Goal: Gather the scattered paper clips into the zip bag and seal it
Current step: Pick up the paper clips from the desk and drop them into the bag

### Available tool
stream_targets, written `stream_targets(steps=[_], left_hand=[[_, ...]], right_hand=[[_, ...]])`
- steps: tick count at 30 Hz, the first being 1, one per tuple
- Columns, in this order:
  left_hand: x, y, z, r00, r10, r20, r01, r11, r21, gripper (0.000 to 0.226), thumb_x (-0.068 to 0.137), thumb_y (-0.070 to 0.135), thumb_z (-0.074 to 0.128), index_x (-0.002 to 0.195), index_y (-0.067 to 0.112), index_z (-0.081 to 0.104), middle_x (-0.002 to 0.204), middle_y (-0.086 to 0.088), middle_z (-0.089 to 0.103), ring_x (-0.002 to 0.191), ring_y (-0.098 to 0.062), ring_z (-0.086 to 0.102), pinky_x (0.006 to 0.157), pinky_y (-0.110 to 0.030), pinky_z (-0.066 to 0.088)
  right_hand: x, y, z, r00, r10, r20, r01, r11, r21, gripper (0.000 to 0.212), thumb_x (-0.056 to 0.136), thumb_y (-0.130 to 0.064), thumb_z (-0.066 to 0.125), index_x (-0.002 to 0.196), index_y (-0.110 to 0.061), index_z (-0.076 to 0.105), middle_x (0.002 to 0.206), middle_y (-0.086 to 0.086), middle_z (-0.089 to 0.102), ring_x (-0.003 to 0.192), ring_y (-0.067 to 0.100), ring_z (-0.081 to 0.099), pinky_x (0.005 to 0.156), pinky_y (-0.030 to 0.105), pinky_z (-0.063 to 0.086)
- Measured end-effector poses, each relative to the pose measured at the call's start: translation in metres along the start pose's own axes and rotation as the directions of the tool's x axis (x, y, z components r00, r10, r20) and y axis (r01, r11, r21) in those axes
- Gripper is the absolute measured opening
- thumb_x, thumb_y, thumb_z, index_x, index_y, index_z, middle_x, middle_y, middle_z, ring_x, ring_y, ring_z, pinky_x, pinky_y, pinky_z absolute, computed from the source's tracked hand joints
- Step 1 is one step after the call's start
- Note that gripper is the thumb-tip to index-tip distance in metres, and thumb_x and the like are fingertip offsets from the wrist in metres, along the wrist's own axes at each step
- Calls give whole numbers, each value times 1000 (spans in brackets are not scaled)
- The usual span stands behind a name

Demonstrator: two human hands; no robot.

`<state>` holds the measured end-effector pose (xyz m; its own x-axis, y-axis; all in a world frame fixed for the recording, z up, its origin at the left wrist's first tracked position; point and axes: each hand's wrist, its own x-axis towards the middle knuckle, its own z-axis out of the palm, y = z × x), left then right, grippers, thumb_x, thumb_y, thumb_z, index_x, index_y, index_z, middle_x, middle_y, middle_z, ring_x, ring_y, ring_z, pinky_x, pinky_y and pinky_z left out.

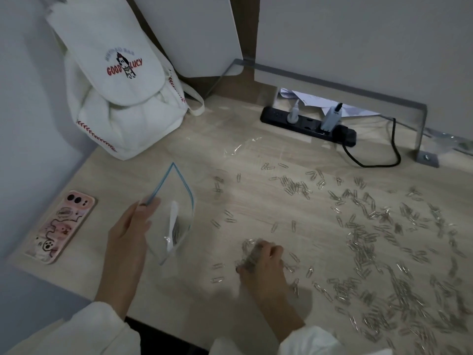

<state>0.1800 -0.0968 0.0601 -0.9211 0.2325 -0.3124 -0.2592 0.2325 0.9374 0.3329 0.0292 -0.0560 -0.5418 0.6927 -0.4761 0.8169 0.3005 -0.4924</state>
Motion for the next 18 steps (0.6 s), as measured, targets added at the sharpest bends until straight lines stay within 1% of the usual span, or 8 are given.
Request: stream_targets(steps=[2,4,7,10,12,14,16,18], left_hand=[[5,7,-6,999,33,-13,-33,999,-15,21,91,23,51,103,23,68,108,13,66,110,-6,57,106,-35,38],[9,12,-10,998,66,-16,-67,997,-33,24,95,18,44,102,24,65,110,11,66,114,-7,56,105,-34,38],[11,16,-12,996,89,-16,-89,995,-42,26,96,15,41,107,21,63,109,13,66,113,-4,57,105,-33,38],[7,17,-5,997,74,27,-73,996,-41,23,93,19,47,107,20,66,113,11,66,112,-4,57,104,-32,39],[2,19,8,995,44,85,-41,998,-37,25,85,28,56,107,21,66,113,10,66,110,-4,58,103,-31,39],[-1,16,23,991,-4,132,5,1000,-10,19,84,29,61,102,28,67,109,14,67,107,-2,57,102,-29,39],[-5,10,38,983,-50,176,44,998,40,16,89,28,56,100,32,67,106,19,65,106,-1,56,100,-28,38],[-8,2,51,975,-78,208,57,993,102,22,92,29,53,110,31,64,113,16,63,111,-4,54,105,-31,36]], right_hand=[[1,1,1,999,-41,19,41,999,25,50,82,-26,63,122,-14,37,125,8,29,106,29,52,83,30,44],[3,4,-1,998,-64,18,64,998,23,34,85,-22,57,115,-13,43,121,7,33,94,28,58,71,29,43],[7,9,-2,995,-93,24,93,996,-1,22,89,-18,49,108,-9,47,117,7,38,87,30,57,62,29,39],[10,14,-4,993,-115,6,115,993,-14,17,92,-16,43,105,-7,49,115,9,42,90,30,56,62,27,34],[12,19,-7,993,-118,-20,117,993,-34,18,94,-18,40,103,-7,50,114,9,44,90,29,57,62,29,36],[13,25,-11,995,-91,-50,87,993,-76,22,96,-20,37,104,-5,50,115,11,44,93,31,58,65,31,37],[12,33,-16,992,-69,-107,60,994,-92,27,97,-21,36,106,0,50,115,15,47,97,35,58,67,37,43],[11,40,-18,989,-66,-135,52,994,-101,30,94,-19,36,108,4,50,112,18,50,94,39,60,67,40,47]])
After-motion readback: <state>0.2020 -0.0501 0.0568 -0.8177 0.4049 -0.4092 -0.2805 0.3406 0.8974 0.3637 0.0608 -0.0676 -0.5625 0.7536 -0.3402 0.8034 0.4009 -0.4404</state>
